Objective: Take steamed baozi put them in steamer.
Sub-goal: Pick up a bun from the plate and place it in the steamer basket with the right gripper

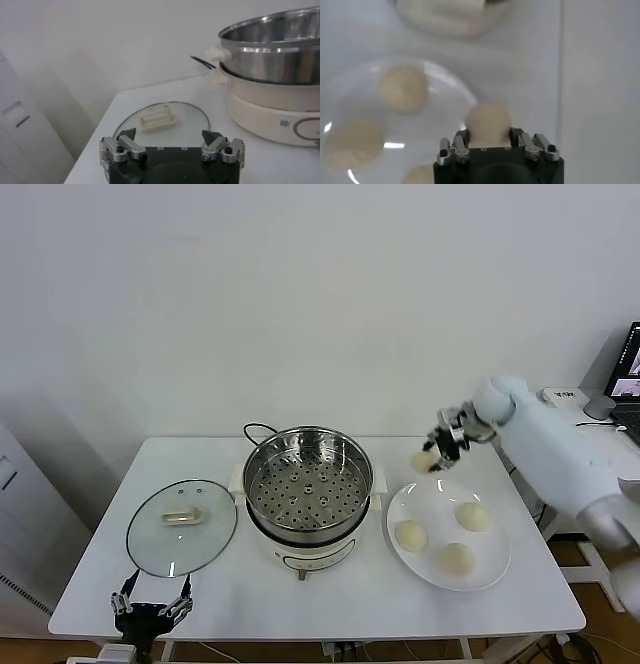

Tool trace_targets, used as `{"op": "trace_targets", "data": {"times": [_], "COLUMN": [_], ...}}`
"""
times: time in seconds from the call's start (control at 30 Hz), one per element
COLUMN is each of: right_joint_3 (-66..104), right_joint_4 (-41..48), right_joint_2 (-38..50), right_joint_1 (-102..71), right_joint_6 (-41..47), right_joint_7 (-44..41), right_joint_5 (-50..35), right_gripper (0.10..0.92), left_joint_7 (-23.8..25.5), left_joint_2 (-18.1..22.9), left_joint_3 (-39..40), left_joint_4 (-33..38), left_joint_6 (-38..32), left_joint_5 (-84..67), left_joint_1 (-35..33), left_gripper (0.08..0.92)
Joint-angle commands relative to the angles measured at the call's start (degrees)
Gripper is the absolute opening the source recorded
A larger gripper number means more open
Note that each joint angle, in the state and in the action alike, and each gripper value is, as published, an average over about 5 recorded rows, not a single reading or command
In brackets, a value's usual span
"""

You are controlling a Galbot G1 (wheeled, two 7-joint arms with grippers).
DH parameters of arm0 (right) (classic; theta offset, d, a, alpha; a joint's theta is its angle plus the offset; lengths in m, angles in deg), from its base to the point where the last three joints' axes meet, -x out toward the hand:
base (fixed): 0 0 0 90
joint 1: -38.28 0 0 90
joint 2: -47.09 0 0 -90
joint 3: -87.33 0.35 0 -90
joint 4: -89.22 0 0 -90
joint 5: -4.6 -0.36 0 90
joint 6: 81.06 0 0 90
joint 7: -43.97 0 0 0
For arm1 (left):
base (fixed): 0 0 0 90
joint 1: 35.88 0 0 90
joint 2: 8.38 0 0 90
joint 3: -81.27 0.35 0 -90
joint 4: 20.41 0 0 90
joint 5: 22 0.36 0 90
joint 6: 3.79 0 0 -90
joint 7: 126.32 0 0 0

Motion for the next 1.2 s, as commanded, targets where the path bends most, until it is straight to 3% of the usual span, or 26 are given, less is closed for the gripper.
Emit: {"op": "trace_targets", "data": {"times": [0.03, 0.23, 0.53, 0.83, 1.2], "right_joint_3": [-16.2, -21.2, -26.2, -25.6, -21.0], "right_joint_4": [9.7, 17.3, 9.9, 6.8, 8.0], "right_joint_2": [-8.2, -17.8, -21.8, -23.5, -26.5], "right_joint_1": [17.3, 20.0, 19.0, 15.8, 10.3], "right_joint_6": [-9.6, -21.0, -34.6, -42.8, -43.9], "right_joint_7": [-3.1, -2.1, -0.1, 4.0, 11.3], "right_joint_5": [-16.0, -17.9, -15.1, -0.9, 14.3], "right_gripper": [0.515, 0.517, 0.518, 0.518, 0.518], "left_joint_7": [-0.1, -0.4, -0.6, -0.7, -0.7], "left_joint_2": [0.2, 1.1, 1.8, 2.0, 2.5], "left_joint_3": [0.2, 0.5, 0.7, 0.7, 0.7], "left_joint_4": [0.3, 0.4, 0.2, 0.3, 0.7], "left_joint_6": [0.0, -0.1, -0.2, -0.2, -0.1], "left_joint_5": [0.0, 0.0, 0.1, 0.1, 0.1], "left_joint_1": [0.3, 0.5, 0.6, 0.4, 0.5], "left_gripper": [0.823, 0.823, 0.823, 0.823, 0.823]}}
